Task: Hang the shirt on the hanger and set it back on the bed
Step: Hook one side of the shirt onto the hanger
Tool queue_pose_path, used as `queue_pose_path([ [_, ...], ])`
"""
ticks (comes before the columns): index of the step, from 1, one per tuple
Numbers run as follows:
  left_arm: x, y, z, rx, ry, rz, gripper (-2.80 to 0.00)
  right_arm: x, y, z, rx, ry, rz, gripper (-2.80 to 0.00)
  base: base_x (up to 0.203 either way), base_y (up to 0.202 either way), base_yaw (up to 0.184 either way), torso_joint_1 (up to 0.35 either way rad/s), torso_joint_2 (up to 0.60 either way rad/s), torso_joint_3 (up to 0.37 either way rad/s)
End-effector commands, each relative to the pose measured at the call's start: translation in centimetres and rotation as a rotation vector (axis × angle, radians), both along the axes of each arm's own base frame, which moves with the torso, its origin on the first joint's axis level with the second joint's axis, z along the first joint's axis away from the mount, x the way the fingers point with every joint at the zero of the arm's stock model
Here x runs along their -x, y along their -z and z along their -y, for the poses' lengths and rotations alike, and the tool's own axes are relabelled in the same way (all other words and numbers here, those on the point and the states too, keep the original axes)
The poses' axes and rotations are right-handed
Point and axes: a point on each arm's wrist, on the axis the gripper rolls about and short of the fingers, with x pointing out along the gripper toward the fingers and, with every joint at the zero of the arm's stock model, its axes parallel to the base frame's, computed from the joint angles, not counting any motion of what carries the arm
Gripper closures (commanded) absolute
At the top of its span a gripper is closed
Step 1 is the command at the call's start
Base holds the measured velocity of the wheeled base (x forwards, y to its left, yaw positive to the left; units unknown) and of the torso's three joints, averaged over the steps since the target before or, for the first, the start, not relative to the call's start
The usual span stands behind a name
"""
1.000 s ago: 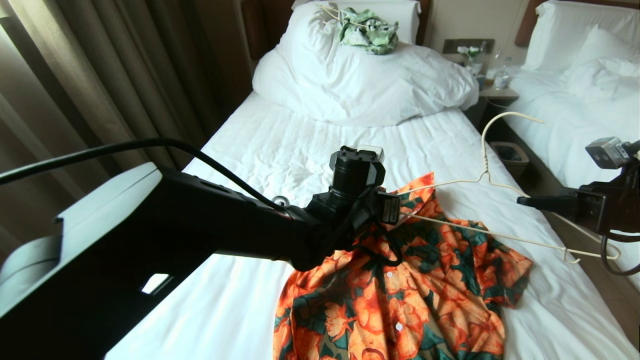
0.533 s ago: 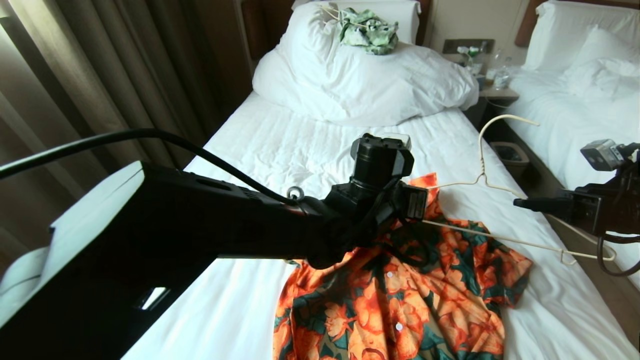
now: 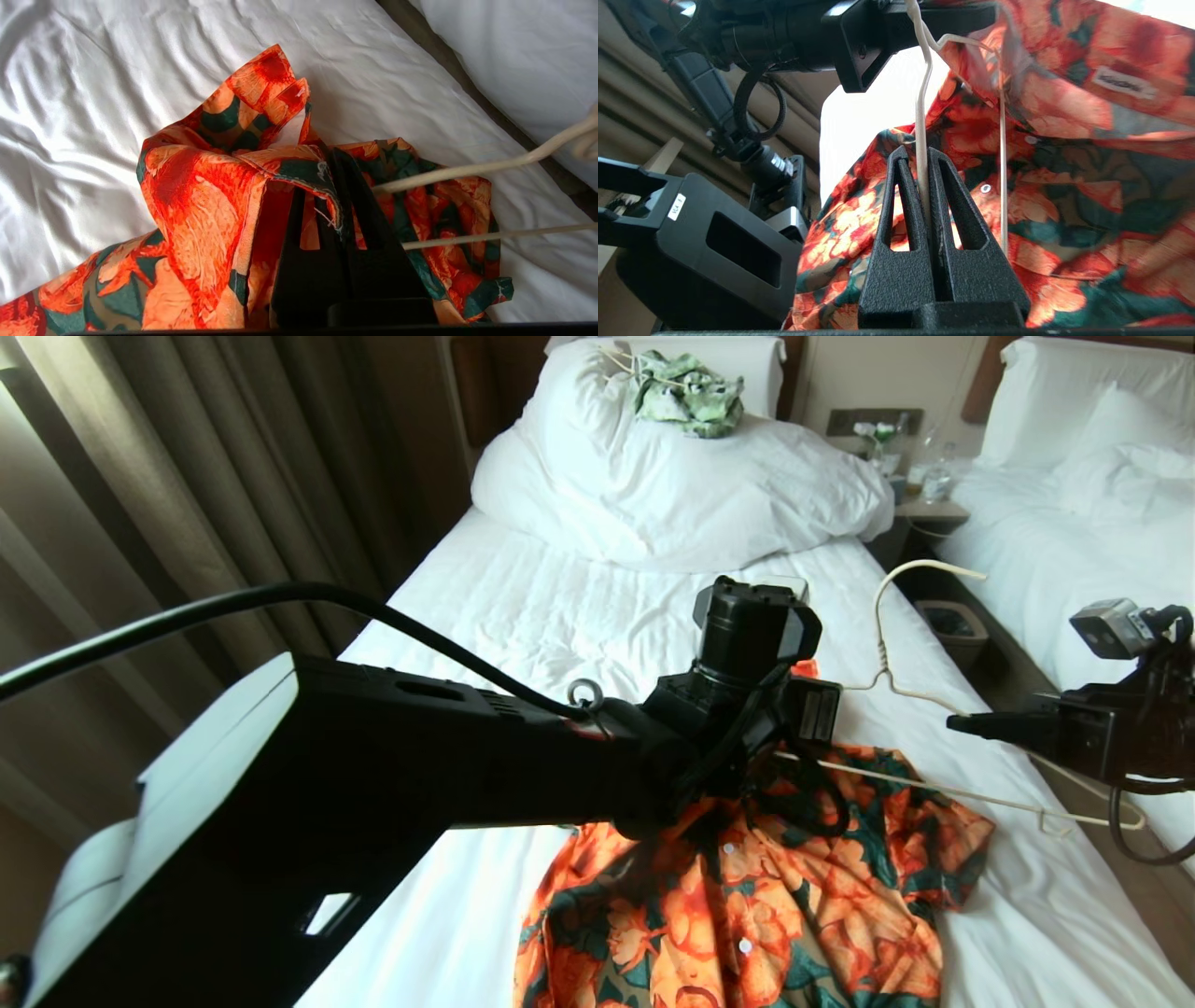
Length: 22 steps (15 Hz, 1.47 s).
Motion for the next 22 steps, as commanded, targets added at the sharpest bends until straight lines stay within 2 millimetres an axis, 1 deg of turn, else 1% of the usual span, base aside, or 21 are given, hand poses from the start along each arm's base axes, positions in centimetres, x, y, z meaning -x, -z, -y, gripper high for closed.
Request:
queue_pose_path([
  [1,1.0,-0.2,0.9,0.005,0.024,0.002,0.0,0.2,0.0,-0.7,-0.003,-0.027,0.01,0.0,0.0,0.0,0.0,0.0,0.0,0.0],
  [3,2.5,-0.3,1.8,0.0,0.053,-0.001,0.0,0.2,0.2,-0.7,0.0,-0.028,0.02,0.0,0.0,0.0,0.0,0.0,0.0,0.0],
  [4,3.1,-0.9,1.9,0.013,0.051,0.007,0.0,0.0,0.4,-0.4,0.0,-0.019,0.019,0.0,0.0,0.0,0.0,0.0,0.0,0.0],
  [5,3.6,-1.4,1.8,0.023,0.056,0.01,0.0,-0.3,0.9,0.0,-0.003,-0.01,0.009,0.0,0.0,0.0,0.0,0.0,0.0,0.0],
  [7,5.1,-1.9,1.9,0.027,0.085,0.009,0.0,-1.1,2.2,0.3,-0.009,-0.007,-0.015,0.0,0.0,0.0,0.0,0.0,0.0,0.0],
  [9,6.5,-1.9,2.5,0.022,0.117,0.005,0.0,-1.6,3.1,0.3,-0.012,-0.008,-0.03,0.0,0.0,0.0,0.0,0.0,0.0,0.0],
  [11,7.3,-1.7,3.1,0.01,0.136,0.004,0.0,-1.7,3.5,0.2,-0.015,-0.013,-0.042,0.0,0.0,0.0,0.0,0.0,0.0,0.0],
  [13,7.5,-1.4,3.3,-0.027,0.142,-0.011,0.0,-1.7,3.8,-0.3,-0.017,-0.028,-0.053,0.0,0.0,0.0,0.0,0.0,0.0,0.0],
  [15,7.0,-1.0,3.0,-0.041,0.127,-0.02,0.0,-1.7,4.1,-1.3,-0.02,-0.057,-0.069,0.0,0.0,0.0,0.0,0.0,0.0,0.0],
  [16,6.8,-1.3,2.7,-0.037,0.114,-0.016,0.0,-1.7,4.4,-1.8,-0.021,-0.07,-0.079,0.0,0.0,0.0,0.0,0.0,0.0,0.0],
  [18,7.2,-1.6,2.7,-0.036,0.108,-0.011,0.0,-1.7,5.1,-2.9,-0.025,-0.104,-0.104,0.0,0.0,0.0,0.0,0.0,0.0,0.0],
  [22,7.4,-0.5,2.6,-0.068,0.092,-0.023,0.0,-1.2,5.0,-3.8,-0.02,-0.128,-0.084,0.0,0.0,0.0,0.0,0.0,0.0,0.0],
])
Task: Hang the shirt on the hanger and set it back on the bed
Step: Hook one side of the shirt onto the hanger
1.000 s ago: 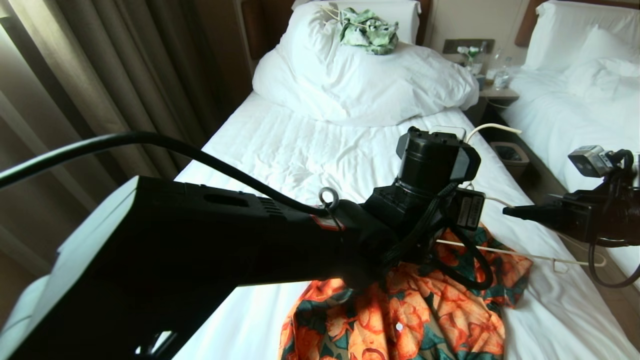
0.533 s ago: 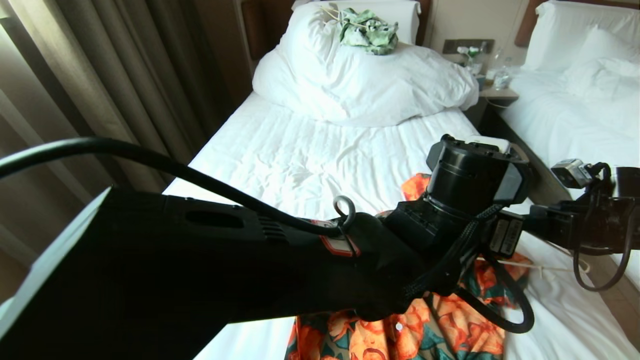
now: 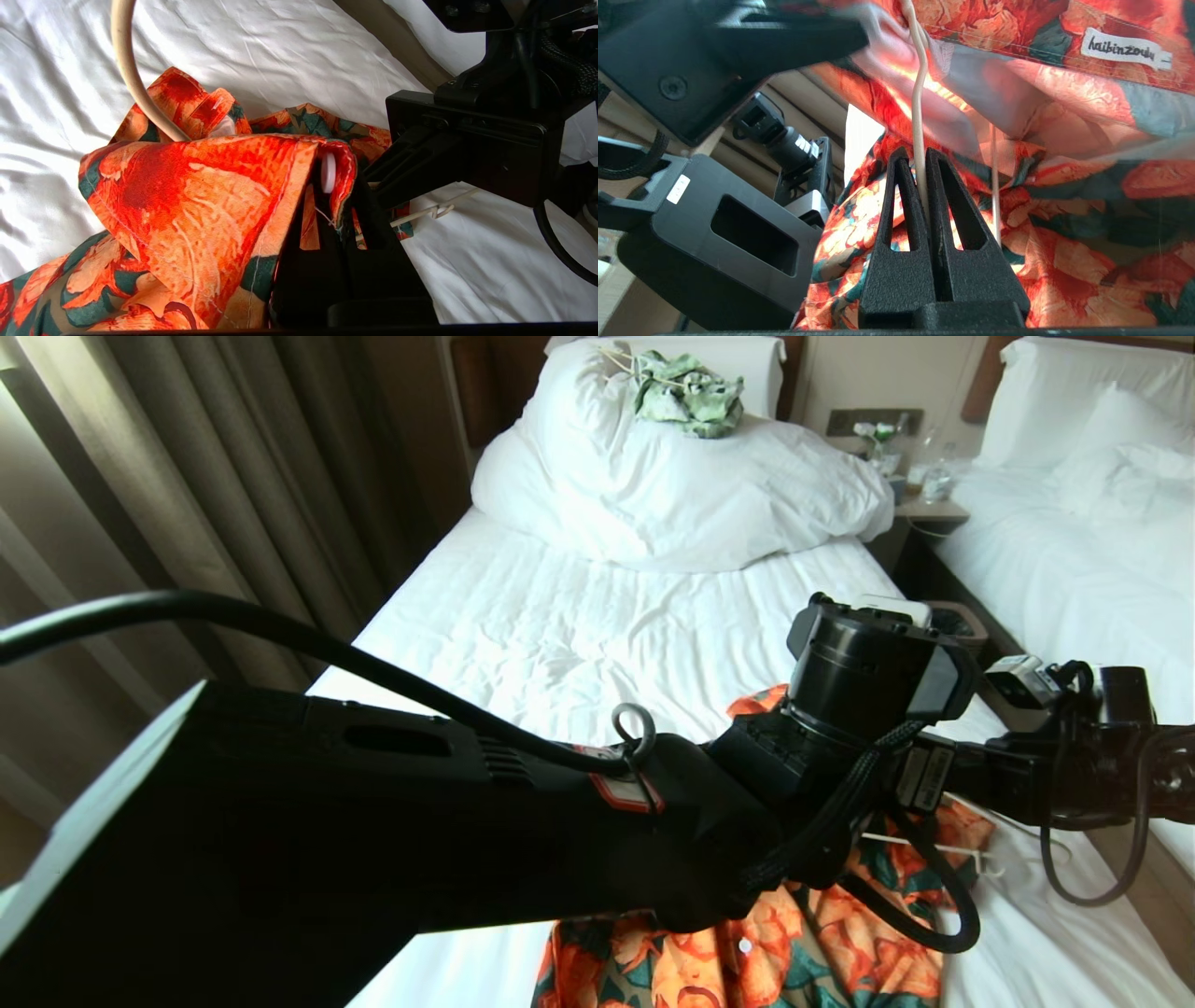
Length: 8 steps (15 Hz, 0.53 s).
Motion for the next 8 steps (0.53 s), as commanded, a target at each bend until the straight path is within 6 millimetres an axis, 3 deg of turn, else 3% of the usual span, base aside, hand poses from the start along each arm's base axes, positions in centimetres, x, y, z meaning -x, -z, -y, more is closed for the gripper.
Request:
queue_pose_path([
  [1,0.2,0.3,-0.3,-0.013,-0.002,-0.006,0.0,0.1,0.0,-0.3,-0.003,-0.015,0.018,0.0,0.0,0.0,0.0,0.0,0.0,0.0],
  [6,2.1,1.5,-0.1,-0.063,0.026,-0.011,0.0,0.1,0.0,-0.1,-0.003,-0.008,0.019,0.0,0.0,0.0,0.0,0.0,0.0,0.0],
  [7,2.5,1.7,0.0,-0.073,0.034,-0.004,-2.8,0.1,0.0,-0.1,-0.003,-0.009,0.021,0.0,0.0,0.0,0.0,0.0,0.0,0.0],
  [8,2.8,1.9,0.3,-0.073,0.039,0.003,-2.8,0.1,0.0,-0.1,-0.003,-0.008,0.021,0.0,0.0,0.0,0.0,0.0,0.0,0.0],
])
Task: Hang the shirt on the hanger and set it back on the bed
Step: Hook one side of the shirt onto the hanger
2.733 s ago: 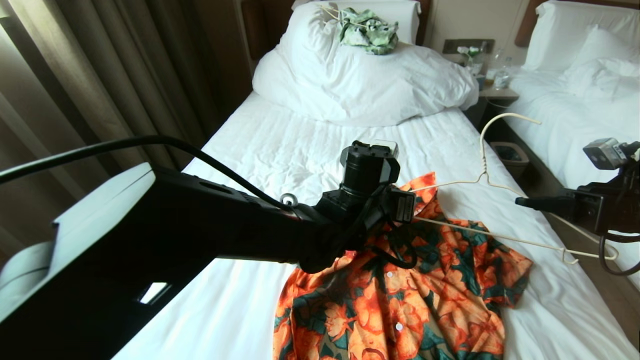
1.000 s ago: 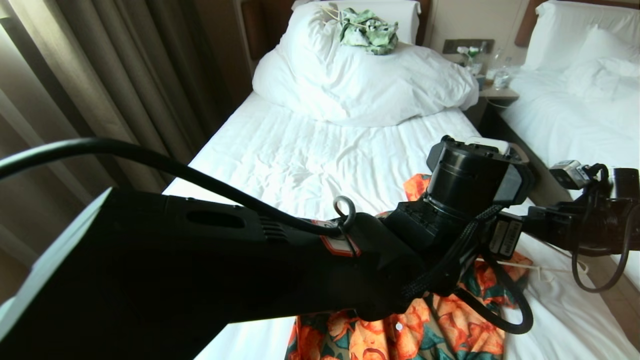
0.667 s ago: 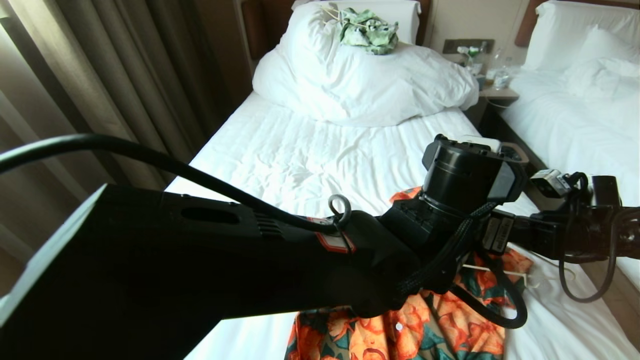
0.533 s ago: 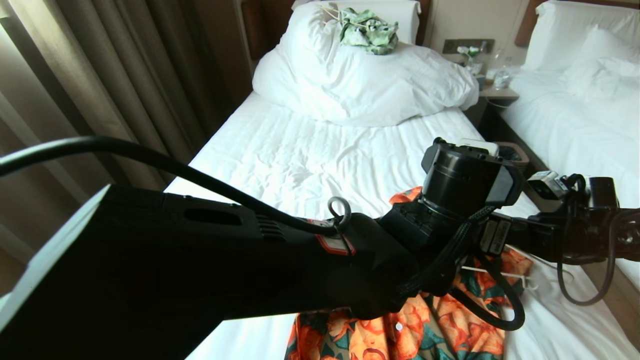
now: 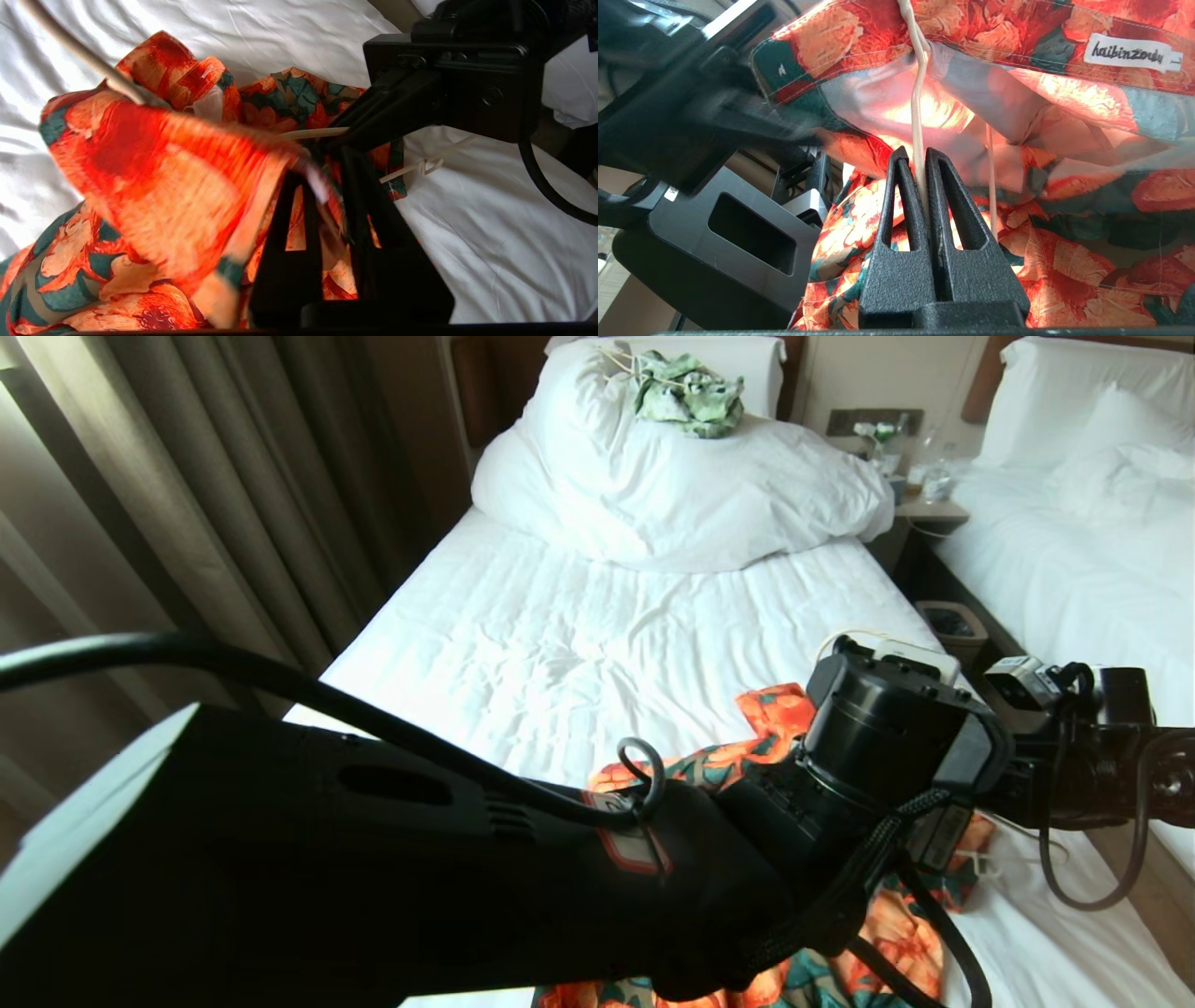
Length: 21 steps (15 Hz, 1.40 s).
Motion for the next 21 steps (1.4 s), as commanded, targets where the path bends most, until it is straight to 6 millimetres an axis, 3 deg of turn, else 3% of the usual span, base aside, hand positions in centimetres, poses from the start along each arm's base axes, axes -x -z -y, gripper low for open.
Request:
queue_pose_path([
  [1,0.7,0.4,0.4,-0.008,0.015,0.0,-2.8,0.0,-0.1,0.0,-0.004,-0.007,0.007,0.0,0.0,0.0,0.0,0.0,0.0,0.0],
  [5,1.1,0.9,0.8,-0.035,0.026,0.006,-2.8,0.0,0.5,-0.3,-0.005,-0.017,0.001,0.0,0.0,0.0,0.0,0.0,0.0,0.0],
  [9,2.1,0.4,0.8,-0.09,-0.014,0.012,-2.8,-0.1,2.4,-1.6,0.009,-0.054,0.149,0.0,0.0,0.0,0.0,0.0,0.0,0.0],
  [12,2.9,1.5,0.8,-0.187,-0.034,-0.013,-2.8,0.1,2.3,-1.6,0.014,-0.056,0.197,0.0,0.0,0.0,0.0,0.0,0.0,0.0],
  [18,4.9,1.7,1.5,-0.225,0.012,-0.018,-2.8,-0.2,2.1,-1.1,0.017,-0.042,0.208,0.0,0.0,0.0,0.0,0.0,0.0,0.0],
  [21,6.0,3.8,1.4,-0.291,0.035,-0.039,-2.8,-0.3,1.8,-0.6,0.019,-0.025,0.218,0.0,0.0,0.0,0.0,0.0,0.0,0.0],
])
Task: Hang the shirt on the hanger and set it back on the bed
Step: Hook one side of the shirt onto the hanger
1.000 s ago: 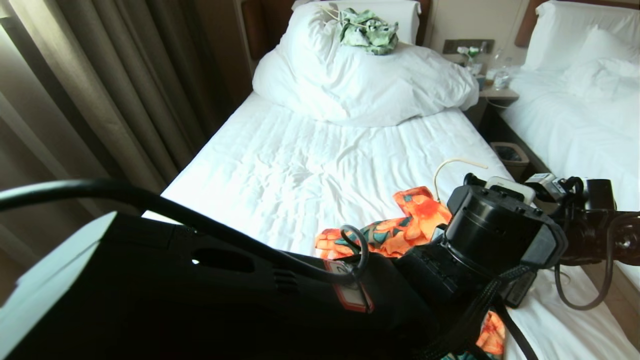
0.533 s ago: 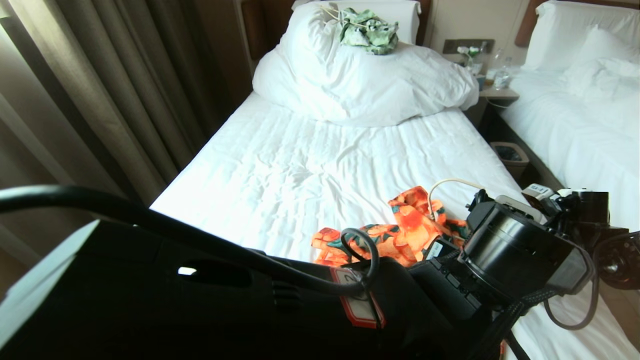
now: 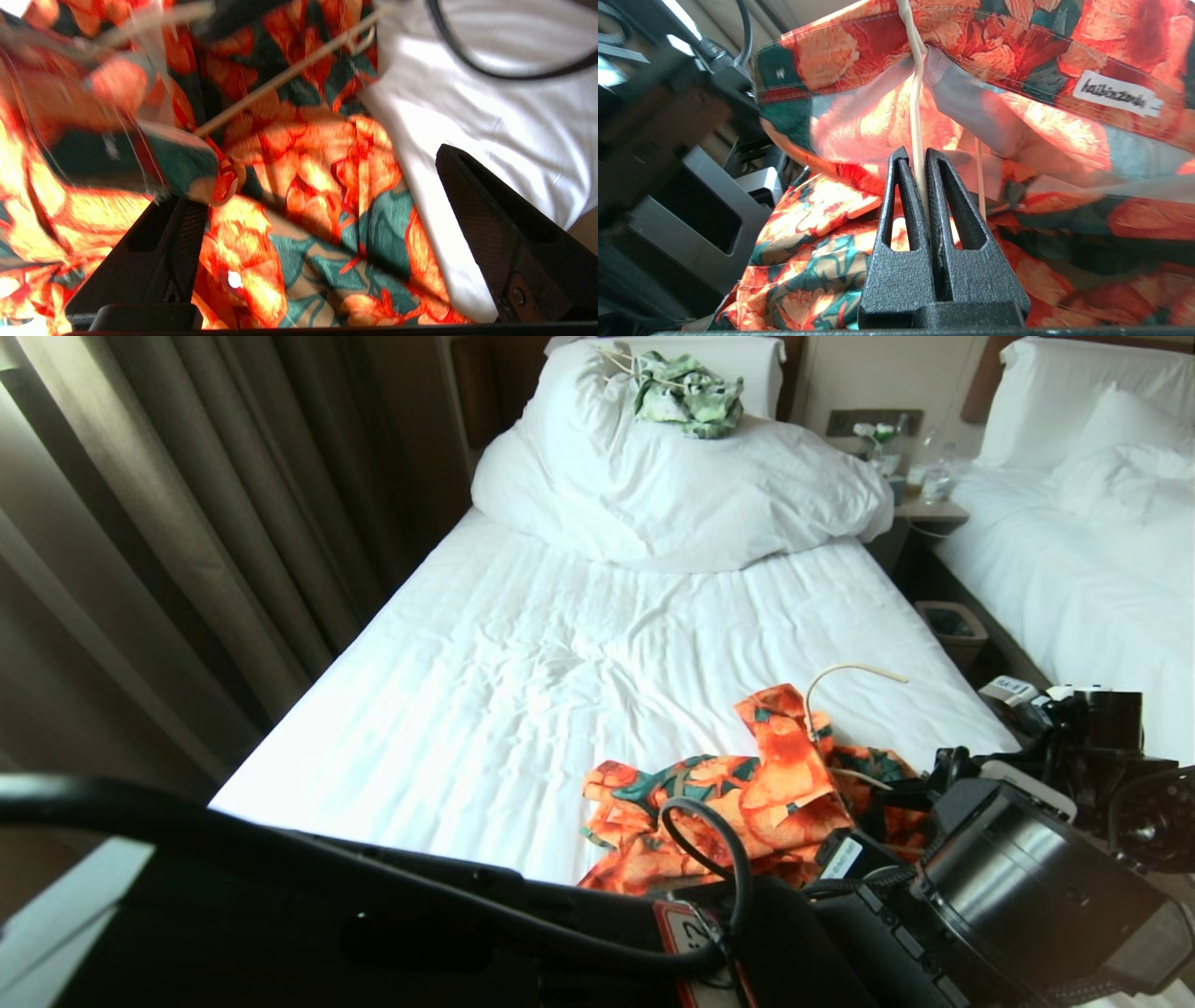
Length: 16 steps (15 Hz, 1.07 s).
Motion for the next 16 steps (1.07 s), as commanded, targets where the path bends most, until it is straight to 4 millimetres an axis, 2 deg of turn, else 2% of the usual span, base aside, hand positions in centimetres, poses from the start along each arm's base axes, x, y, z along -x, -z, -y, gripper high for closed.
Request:
queue_pose_path([
  [1,0.5,1.6,-0.1,-0.044,0.002,-0.019,-2.8,-0.1,-0.1,0.2,-0.003,-0.002,0.01,0.0,0.0,0.0,0.0,0.0,0.0,0.0],
  [7,0.5,3.8,-1.4,-0.085,-0.042,-0.076,-2.8,-0.2,-0.4,0.7,-0.002,0.013,0.018,0.0,0.0,0.0,0.0,0.0,0.0,0.0],
  [8,0.3,3.5,-2.0,-0.079,-0.055,-0.082,0.0,-0.2,-0.4,0.7,-0.002,0.013,0.018,0.0,0.0,0.0,0.0,0.0,0.0,0.0],
  [11,-0.1,2.2,-4.0,-0.068,-0.085,-0.081,0.0,-0.2,-0.3,0.7,-0.002,0.013,0.014,0.0,0.0,0.0,0.0,0.0,0.0,0.0],
  [13,-0.4,1.5,-6.0,-0.062,-0.125,-0.084,0.0,-0.1,-0.3,0.6,-0.003,0.01,0.012,0.0,0.0,0.0,0.0,0.0,0.0,0.0],
  [16,-2.1,-0.7,-9.8,0.011,-0.206,-0.069,0.0,0.0,-0.4,0.4,-0.002,0.006,0.013,0.0,0.0,0.0,0.0,0.0,0.0,0.0],
])
